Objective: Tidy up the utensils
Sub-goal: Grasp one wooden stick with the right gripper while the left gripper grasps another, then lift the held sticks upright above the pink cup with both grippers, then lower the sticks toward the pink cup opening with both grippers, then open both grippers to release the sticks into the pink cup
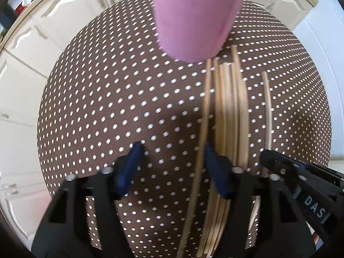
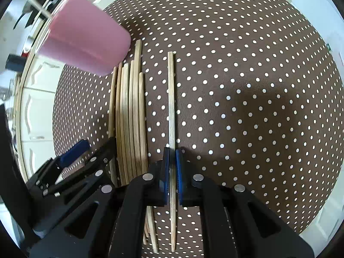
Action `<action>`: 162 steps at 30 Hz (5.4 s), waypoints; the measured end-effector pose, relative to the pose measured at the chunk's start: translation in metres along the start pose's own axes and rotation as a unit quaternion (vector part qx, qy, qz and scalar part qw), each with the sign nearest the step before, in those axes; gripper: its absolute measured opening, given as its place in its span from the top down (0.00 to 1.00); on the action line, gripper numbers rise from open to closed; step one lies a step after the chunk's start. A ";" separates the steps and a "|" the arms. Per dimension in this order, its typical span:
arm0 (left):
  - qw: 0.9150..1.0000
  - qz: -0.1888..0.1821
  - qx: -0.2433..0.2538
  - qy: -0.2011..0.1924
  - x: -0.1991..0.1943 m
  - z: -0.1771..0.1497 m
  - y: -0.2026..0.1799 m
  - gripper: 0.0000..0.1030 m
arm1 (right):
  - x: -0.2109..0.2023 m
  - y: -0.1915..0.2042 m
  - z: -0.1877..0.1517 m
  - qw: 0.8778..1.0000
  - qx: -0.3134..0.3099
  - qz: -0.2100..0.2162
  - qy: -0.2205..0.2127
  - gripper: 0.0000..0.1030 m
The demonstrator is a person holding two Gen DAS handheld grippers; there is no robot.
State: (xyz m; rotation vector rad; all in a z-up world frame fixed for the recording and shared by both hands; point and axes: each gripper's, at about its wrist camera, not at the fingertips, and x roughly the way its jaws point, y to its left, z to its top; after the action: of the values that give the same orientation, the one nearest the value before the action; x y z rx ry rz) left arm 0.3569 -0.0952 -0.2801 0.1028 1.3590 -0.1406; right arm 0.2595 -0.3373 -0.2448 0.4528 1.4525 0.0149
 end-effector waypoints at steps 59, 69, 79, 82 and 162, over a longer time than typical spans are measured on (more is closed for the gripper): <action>0.972 -0.056 -0.105 -0.205 -0.173 -0.008 0.067 0.94 | -0.193 0.021 0.002 0.974 -0.052 0.075 -0.206 0.96; 0.963 -0.039 -0.087 -0.252 -0.213 -0.002 0.066 0.94 | -0.228 0.031 0.022 0.961 -0.071 0.089 -0.252 0.96; 0.952 -0.042 -0.077 -0.293 -0.254 0.010 0.062 0.94 | -0.265 0.040 0.043 0.945 -0.084 0.109 -0.296 0.96; 0.949 -0.045 -0.074 -0.304 -0.263 0.016 0.061 0.94 | -0.272 0.043 0.048 0.941 -0.089 0.111 -0.306 0.96; 0.983 -0.066 -0.051 -0.161 -0.125 0.118 0.070 0.93 | -0.148 0.042 0.125 0.982 -0.047 0.057 -0.176 0.42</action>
State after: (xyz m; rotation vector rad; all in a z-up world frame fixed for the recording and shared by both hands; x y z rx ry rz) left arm 0.4569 -0.0392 -0.1340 -0.0935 1.0478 -0.1912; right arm 0.3698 -0.3763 -0.0854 0.4364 1.0724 0.0906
